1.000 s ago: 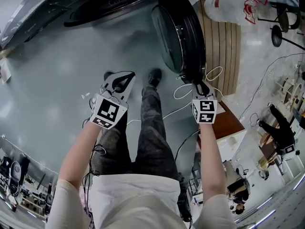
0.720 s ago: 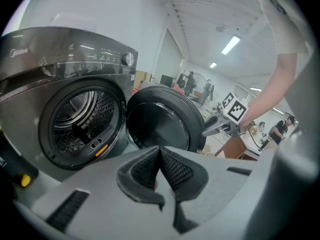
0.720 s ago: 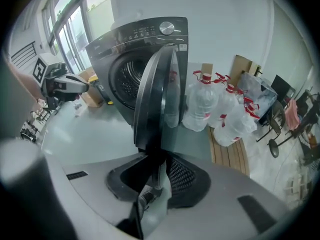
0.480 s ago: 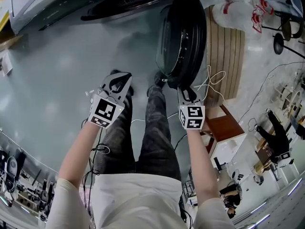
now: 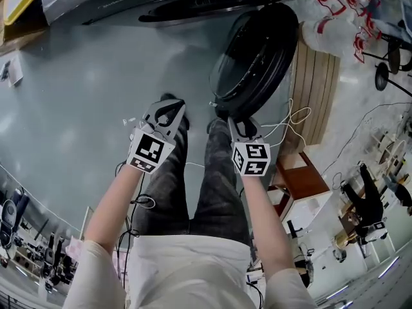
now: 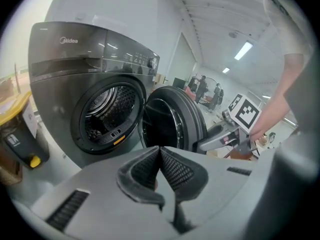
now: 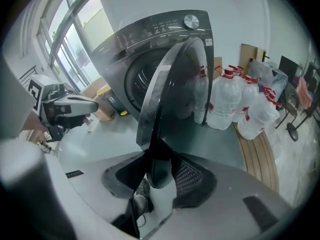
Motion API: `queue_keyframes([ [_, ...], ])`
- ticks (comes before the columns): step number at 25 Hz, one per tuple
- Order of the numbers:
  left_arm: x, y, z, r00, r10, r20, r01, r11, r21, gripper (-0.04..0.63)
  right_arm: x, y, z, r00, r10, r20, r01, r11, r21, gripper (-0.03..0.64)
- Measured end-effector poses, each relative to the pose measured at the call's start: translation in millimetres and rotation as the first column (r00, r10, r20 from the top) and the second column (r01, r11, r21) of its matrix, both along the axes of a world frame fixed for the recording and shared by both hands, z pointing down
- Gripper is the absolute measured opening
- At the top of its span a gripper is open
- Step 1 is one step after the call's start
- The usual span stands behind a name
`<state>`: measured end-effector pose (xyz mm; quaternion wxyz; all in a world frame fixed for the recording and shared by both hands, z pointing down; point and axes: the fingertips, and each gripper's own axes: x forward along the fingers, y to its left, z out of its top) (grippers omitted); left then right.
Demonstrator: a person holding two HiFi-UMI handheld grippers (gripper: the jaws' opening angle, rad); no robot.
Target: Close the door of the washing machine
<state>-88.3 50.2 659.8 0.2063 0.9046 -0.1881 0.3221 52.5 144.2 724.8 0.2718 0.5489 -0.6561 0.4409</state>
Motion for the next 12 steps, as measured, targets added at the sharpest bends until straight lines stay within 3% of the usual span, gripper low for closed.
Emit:
queue_keyframes([
  [12,-56.3,-14.7,5.1,0.991,-0.131,-0.006,0.131,0.991,0.0,0.008,-64.4,-53.6,-1.5,0.992,0.036,0.119,-0.035,0.999,-0.005,0.201],
])
